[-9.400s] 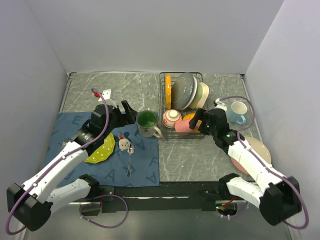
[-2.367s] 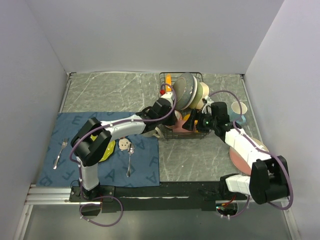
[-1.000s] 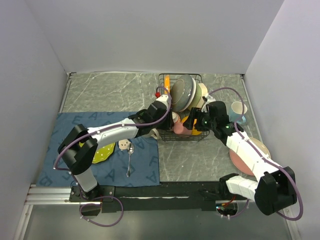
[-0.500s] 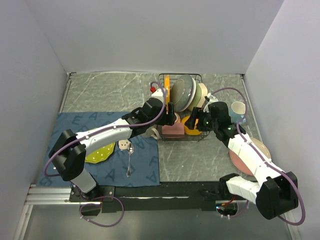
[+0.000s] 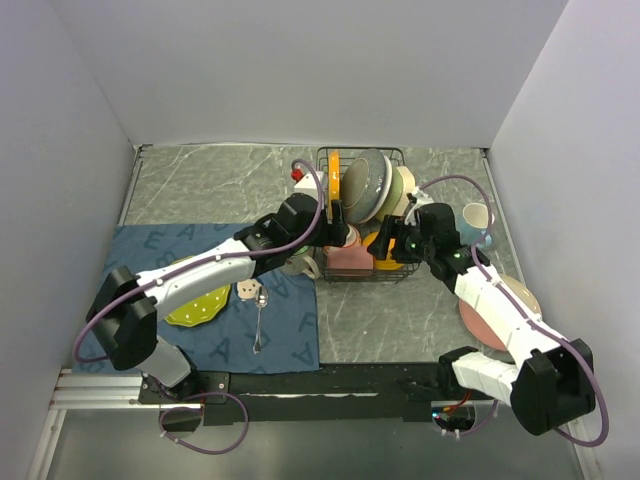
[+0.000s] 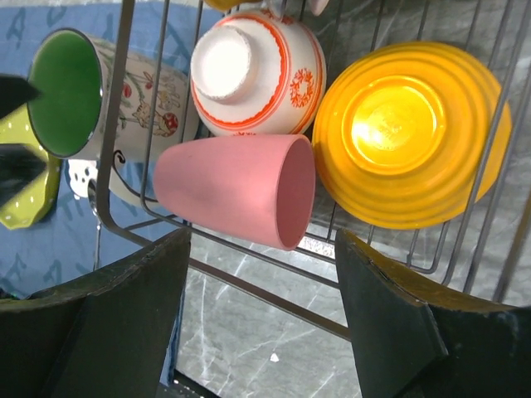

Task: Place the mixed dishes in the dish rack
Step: Grab a cup with the right arm

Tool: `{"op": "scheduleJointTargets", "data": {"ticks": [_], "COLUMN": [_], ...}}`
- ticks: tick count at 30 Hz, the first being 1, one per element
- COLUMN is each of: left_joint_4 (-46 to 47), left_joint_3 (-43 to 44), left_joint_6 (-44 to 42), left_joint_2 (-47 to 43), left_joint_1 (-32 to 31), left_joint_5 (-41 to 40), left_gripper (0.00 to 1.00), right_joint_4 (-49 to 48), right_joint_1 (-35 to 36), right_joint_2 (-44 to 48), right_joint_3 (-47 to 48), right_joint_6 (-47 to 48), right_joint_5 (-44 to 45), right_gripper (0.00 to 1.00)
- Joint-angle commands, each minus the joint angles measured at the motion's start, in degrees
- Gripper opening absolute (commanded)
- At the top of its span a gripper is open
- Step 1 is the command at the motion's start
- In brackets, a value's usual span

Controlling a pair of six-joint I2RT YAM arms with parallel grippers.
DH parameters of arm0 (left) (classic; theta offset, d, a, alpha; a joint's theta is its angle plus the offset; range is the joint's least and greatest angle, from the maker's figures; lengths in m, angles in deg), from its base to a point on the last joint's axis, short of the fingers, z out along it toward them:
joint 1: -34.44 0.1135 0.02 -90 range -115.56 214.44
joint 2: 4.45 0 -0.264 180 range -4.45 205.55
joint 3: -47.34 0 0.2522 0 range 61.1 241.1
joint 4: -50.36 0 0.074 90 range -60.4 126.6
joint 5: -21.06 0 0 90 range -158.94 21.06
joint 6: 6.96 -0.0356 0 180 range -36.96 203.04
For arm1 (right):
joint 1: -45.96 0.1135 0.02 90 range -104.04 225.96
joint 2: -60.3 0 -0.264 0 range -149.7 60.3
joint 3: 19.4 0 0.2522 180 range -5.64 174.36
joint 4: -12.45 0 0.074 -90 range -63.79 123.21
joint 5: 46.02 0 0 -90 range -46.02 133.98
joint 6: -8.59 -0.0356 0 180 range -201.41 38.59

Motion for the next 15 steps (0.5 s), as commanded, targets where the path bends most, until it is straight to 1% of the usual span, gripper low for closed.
{"op": "scheduleJointTargets", "data": {"ticks": [1,5,9,10,13,14,15], "left_joint_4": [-1.99,-2.79,-3.4,-3.32,-3.14,-3.14,-3.14], "left_joint_3": [0.41,-0.03,-0.47,-0.73,-1.43,-1.52,-1.7], "left_joint_6": [0.8,1.16,1.51,1.59,1.51,1.59,1.68], "left_joint_2": [-3.89,-6.0,-7.94,-8.81,-10.31,-10.66,-11.01], "left_joint_1": [-0.27,-0.1,0.6,0.69,1.4,1.66,2.18], "left_joint_5": [-2.34,-1.29,0.2,0.47,1.35,1.87,2.22], "left_gripper": [0.83,0.88,0.99,0.97,0.97,0.97,0.96], "right_joint_4": [-1.81,-4.78,-9.17,-10.23,-13.84,-14.46,-15.42], "right_joint_1": [1.14,1.14,1.05,1.05,1.05,1.05,1.05], "right_joint_2": [-2.58,-6.53,-9.08,-9.96,-11.98,-12.51,-13.12], "right_joint_3": [3.82,2.95,1.02,0.67,-0.13,-0.13,-0.21], "right_joint_6": [0.64,-0.5,-1.03,-1.29,-1.73,-2.0,-2.0], "right_joint_5": [-0.81,-3.0,-6.6,-7.74,-11.35,-12.05,-13.54], "right_gripper": [0.78,0.78,0.78,0.77,0.75,0.74,0.71]}}
